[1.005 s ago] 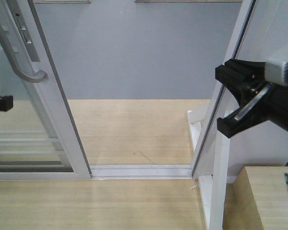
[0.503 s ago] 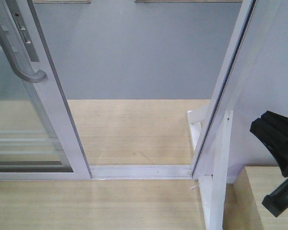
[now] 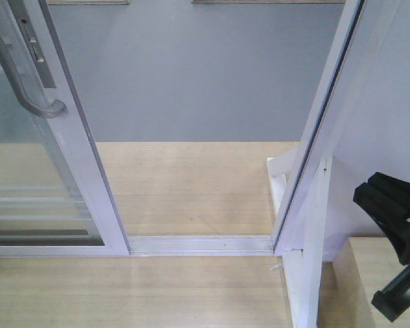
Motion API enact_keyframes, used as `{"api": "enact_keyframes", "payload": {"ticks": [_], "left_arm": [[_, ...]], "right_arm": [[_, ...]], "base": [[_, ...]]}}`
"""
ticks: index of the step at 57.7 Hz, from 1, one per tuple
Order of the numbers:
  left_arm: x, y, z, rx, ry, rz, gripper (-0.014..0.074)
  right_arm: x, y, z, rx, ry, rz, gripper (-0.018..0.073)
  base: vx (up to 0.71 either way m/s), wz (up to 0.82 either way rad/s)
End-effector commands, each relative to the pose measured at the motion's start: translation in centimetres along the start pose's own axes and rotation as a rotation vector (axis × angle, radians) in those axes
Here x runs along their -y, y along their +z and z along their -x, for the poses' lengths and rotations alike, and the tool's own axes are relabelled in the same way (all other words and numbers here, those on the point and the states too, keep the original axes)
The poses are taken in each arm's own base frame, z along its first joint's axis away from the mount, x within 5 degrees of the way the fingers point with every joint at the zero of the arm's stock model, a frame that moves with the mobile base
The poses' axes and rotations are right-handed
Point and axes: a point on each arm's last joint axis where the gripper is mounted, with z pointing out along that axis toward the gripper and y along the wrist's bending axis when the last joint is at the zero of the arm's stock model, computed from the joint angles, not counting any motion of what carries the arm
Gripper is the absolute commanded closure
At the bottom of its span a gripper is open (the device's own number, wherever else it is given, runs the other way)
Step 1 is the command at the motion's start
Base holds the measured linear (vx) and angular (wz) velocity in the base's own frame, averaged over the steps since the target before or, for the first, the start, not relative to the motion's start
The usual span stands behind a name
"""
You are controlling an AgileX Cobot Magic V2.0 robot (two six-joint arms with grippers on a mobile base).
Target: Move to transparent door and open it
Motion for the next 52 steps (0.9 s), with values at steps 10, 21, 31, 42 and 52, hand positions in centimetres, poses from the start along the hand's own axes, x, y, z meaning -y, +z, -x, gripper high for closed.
{"api": "enact_keyframes", "payload": {"ticks": [10,21,31,42,52], "left_arm": [[0.1,-0.2,1.4,0.087,-0.014,-0.006,0.0602],[-0.7,0.8,0.1,0.143,0.048,0.053,0.0602],[-1.7,2.9,-4.1,0.208,0.075,0.113,0.0602],[-1.9,2.7,-6.9,0.265,0.101,0.122,0.0602],[-1.9,2.8,-7.2,0.240,0.110,0.119,0.0602]], "right_arm": [[0.5,-0.2,1.6,0.095,-0.002,-0.041,0.0559],[0.5,-0.2,1.6,0.095,-0.002,-0.041,0.0559],[0.5,-0.2,1.6,0.095,-0.002,-0.041,0.0559],[0.5,-0.2,1.6,0.095,-0.002,-0.041,0.0559],[0.5,-0.2,1.6,0.091,-0.002,-0.039,0.0559]], "base": [[0.00,0.00],[0.00,0.00],[0.00,0.00],[0.00,0.00],[0.00,0.00]]}}
